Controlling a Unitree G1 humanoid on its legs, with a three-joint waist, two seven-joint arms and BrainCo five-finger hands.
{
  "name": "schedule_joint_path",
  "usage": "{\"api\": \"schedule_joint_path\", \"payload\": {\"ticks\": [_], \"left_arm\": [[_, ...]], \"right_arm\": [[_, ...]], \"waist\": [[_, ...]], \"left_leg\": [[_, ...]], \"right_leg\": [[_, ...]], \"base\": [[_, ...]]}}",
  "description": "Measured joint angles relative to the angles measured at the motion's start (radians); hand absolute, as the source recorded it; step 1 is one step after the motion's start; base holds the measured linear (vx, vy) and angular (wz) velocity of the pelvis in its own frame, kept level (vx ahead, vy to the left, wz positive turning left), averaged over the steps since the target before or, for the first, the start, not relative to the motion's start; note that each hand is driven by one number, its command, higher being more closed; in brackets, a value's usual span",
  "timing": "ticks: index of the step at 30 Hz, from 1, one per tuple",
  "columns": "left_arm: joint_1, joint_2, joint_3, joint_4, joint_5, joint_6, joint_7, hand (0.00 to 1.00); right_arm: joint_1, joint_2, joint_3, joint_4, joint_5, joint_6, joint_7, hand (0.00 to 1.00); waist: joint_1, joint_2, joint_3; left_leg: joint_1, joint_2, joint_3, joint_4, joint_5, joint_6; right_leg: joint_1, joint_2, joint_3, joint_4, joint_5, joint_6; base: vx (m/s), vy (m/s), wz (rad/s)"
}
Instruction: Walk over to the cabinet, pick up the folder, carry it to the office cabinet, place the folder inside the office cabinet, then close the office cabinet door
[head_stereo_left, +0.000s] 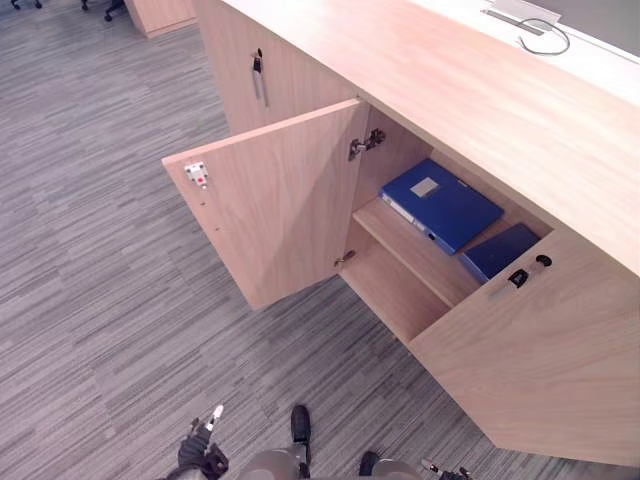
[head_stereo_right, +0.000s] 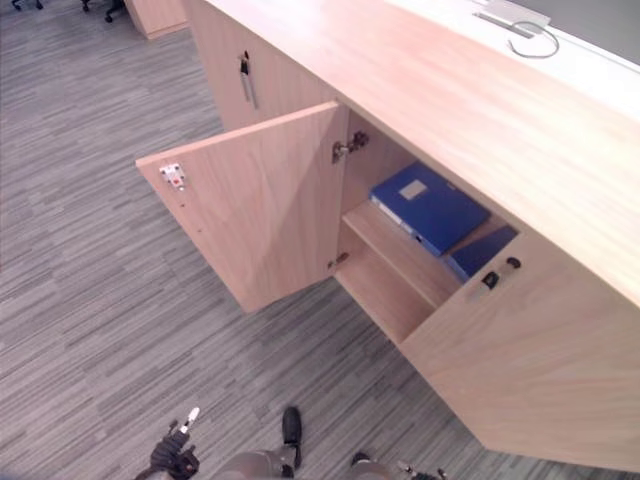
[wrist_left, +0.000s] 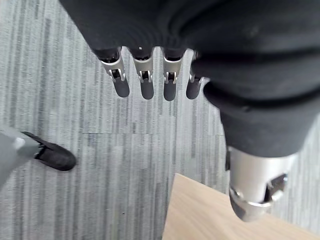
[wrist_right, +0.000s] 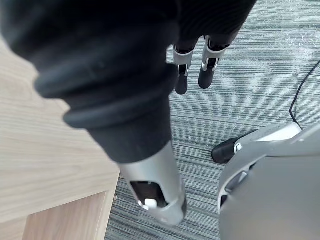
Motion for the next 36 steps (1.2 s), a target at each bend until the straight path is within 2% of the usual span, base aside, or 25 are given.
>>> {"api": "schedule_joint_path", "payload": {"ticks": [3,6,10,14,18,24,26,28,30,31,32,33,34,35,36], "left_arm": [[-0.08,0.092,0.035,0.005,0.04,0.016,0.0,0.0],[-0.207,0.224,0.038,0.005,0.091,0.016,0.012,0.0],[-0.332,0.298,0.017,0.008,0.08,0.014,0.02,0.0],[-0.459,0.381,-0.036,0.135,0.055,0.026,0.009,0.0],[-0.559,0.472,-0.088,0.226,0.108,0.056,-0.014,0.0],[-0.639,0.517,-0.105,0.288,0.224,0.069,-0.027,0.0],[-0.642,0.518,-0.102,0.302,0.254,0.082,-0.035,0.0],[-0.654,0.517,-0.102,0.303,0.261,0.09,-0.044,0.0],[-0.676,0.515,-0.092,0.307,0.317,0.094,-0.048,0.0],[-0.679,0.516,-0.076,0.308,0.34,0.094,-0.047,0.0],[-0.683,0.52,-0.031,0.308,0.372,0.094,-0.042,0.0],[-0.683,0.523,-0.009,0.309,0.391,0.094,-0.038,0.0],[-0.685,0.526,0.003,0.309,0.405,0.095,-0.034,0.0],[-0.688,0.533,0.004,0.311,0.415,0.095,-0.033,0.0],[-0.689,0.548,0.003,0.326,0.412,0.095,-0.033,0.0]], "right_arm": [[0.0,-0.002,-0.001,0.0,-0.001,0.014,0.014,0.0],[0.0,-0.014,-0.001,0.0,0.0,0.016,0.02,0.0],[0.012,-0.033,-0.002,0.0,0.0,0.016,0.03,0.0],[0.021,-0.037,-0.003,0.001,0.0,0.019,0.061,0.0],[0.021,-0.037,-0.003,0.004,0.005,0.02,0.089,0.0],[0.023,-0.036,-0.012,0.006,0.006,0.02,0.109,0.0],[0.023,-0.036,-0.015,0.01,0.006,0.019,0.11,0.0],[0.023,-0.037,-0.024,0.022,0.007,0.019,0.111,0.0],[0.035,-0.042,-0.097,0.041,0.007,0.028,0.104,0.0],[0.042,-0.042,-0.105,0.039,0.007,0.028,0.101,0.0],[0.041,-0.055,-0.119,0.033,0.007,0.029,0.096,0.0],[0.037,-0.061,-0.12,0.025,0.008,0.029,0.096,0.0],[0.037,-0.069,-0.119,0.018,0.008,0.029,0.097,0.0],[0.037,-0.079,-0.12,0.015,0.009,0.027,0.098,0.0],[0.037,-0.089,-0.12,0.02,0.02,0.025,0.103,0.0]], "waist": [[0.001,0.0,0.0],[0.001,0.0,-0.001],[0.0,0.0,-0.001],[0.0,0.0,0.0],[0.004,-0.002,0.001],[0.009,-0.004,0.01],[0.011,-0.005,0.013],[0.007,-0.006,0.031],[0.016,-0.015,0.053],[0.017,-0.018,0.057],[0.032,-0.016,0.073],[0.037,-0.016,0.078],[0.036,-0.016,0.078],[0.036,-0.013,0.076],[0.034,-0.009,0.073]], "left_leg": [[0.025,0.004,0.004,0.0,-0.008,-0.01],[0.033,0.015,0.01,0.0,-0.012,-0.016],[0.033,0.019,0.011,-0.001,-0.015,-0.02],[0.033,0.02,0.016,0.0,-0.018,-0.024],[0.035,0.022,0.016,0.0,-0.023,-0.027],[0.054,0.026,0.011,0.0,-0.027,-0.029],[0.043,0.028,0.01,0.028,-0.047,-0.034],[-0.048,0.033,-0.001,0.198,-0.109,-0.046],[-0.146,0.043,0.021,0.389,-0.141,-0.086],[-0.161,0.057,0.032,0.434,-0.186,-0.059],[-0.184,0.111,0.042,0.52,-0.246,-0.058],[-0.199,0.15,0.023,0.537,-0.26,-0.076],[-0.209,0.182,-0.023,0.505,-0.253,-0.088],[-0.208,0.215,-0.092,0.425,-0.23,-0.122],[-0.189,0.249,-0.131,0.351,-0.192,-0.157]], "right_leg": [[0.03,0.005,0.002,-0.016,0.0,0.0],[0.036,0.014,0.008,-0.018,-0.002,-0.005],[0.038,0.019,0.011,-0.016,-0.004,-0.011],[0.039,0.02,0.018,-0.015,-0.006,-0.013],[0.038,0.021,0.026,-0.01,-0.006,-0.014],[0.047,0.025,0.03,0.011,-0.007,-0.02],[0.046,0.025,0.031,0.015,-0.007,-0.021],[0.038,0.018,0.026,0.033,-0.007,-0.022],[0.05,-0.001,0.012,0.049,-0.006,-0.027],[0.062,-0.002,0.01,0.039,-0.007,-0.028],[0.086,-0.001,0.008,0.024,-0.008,-0.031],[0.09,-0.005,0.006,0.023,-0.008,-0.031],[0.086,-0.014,0.002,0.023,-0.009,-0.029],[0.079,-0.027,-0.001,0.025,-0.009,-0.02],[0.076,-0.041,0.001,0.025,-0.021,0.014]], "base": [[0.04,-0.051,-0.03],[0.01,-0.059,-0.07],[0.0,-0.021,-0.01],[0.0,-0.007,-0.03],[0.0,0.0,0.0],[0.0,0.0,0.0],[-0.01,-0.002,0.08],[-0.06,0.006,0.37],[-0.09,0.031,0.46],[-0.09,0.03,0.11],[-0.06,0.016,-0.06],[-0.04,0.027,-0.06],[-0.03,0.12,0.05],[-0.01,0.253,0.06],[0.01,0.299,0.03]]}}
